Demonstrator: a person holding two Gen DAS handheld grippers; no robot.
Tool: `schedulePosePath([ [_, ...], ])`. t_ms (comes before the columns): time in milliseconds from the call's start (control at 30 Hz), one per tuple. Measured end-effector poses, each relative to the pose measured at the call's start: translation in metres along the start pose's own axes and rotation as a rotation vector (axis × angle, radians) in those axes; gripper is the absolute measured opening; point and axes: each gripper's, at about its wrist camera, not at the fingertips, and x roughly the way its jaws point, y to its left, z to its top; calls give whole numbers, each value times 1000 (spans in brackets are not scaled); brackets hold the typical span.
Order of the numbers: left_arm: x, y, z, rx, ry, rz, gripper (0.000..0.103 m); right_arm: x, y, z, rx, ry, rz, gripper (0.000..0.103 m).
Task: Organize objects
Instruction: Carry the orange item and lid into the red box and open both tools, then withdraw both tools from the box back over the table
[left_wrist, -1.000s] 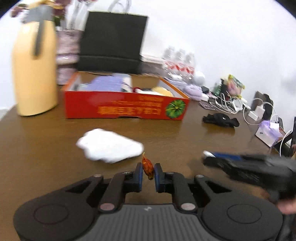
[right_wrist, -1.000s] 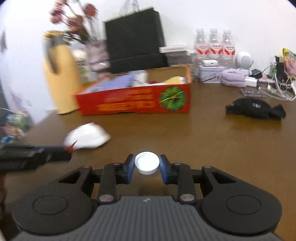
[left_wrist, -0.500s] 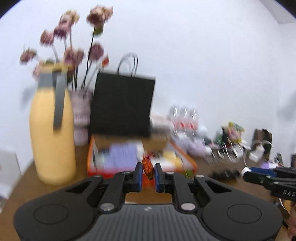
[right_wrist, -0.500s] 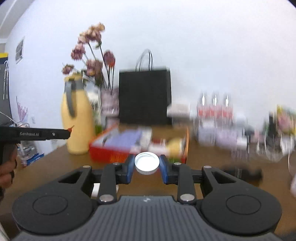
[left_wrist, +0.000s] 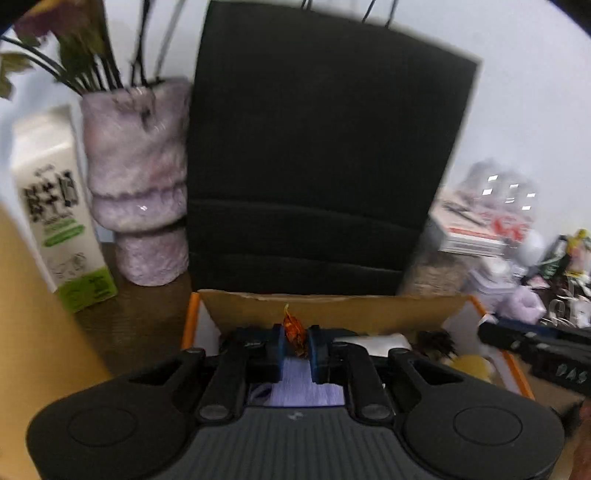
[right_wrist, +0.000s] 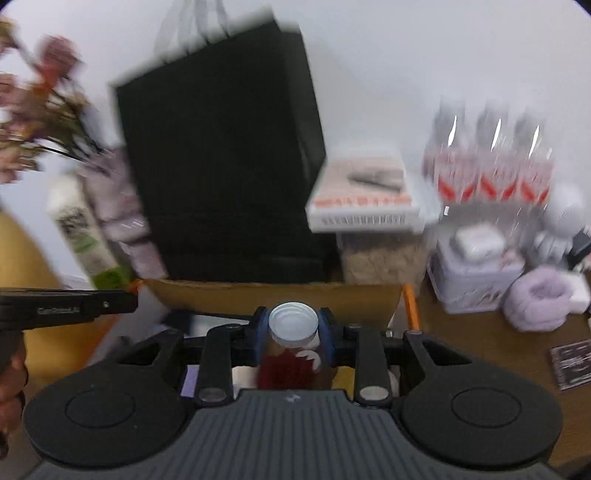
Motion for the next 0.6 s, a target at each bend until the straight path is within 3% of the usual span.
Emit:
schedulePosePath([
  [67, 17, -4, 0, -9, -11, -40, 39, 17, -3, -2, 27, 5, -27, 46],
  [100, 23, -7, -1, 23, -2, -60, 62, 22, -1, -4, 26, 1, -57, 69],
  [133, 25, -12, -3, 52, -12, -60, 62, 23, 0, -6, 15, -19, -93, 82],
  [233, 13, -16, -7, 105, -71, -42, 66, 9, 4, -10, -41, -70, -99, 84],
  [367, -17, -8, -6, 63, -111, -22, 73, -16, 7, -11, -96, -71, -92, 92],
  [467, -61, -13, -15, 71, -147, -43, 77, -47, 14, -19, -149, -72, -81, 96],
  [600, -136, -18, -58, 94, -206, -86, 90, -116, 22, -52, -157, -132, -30, 102],
])
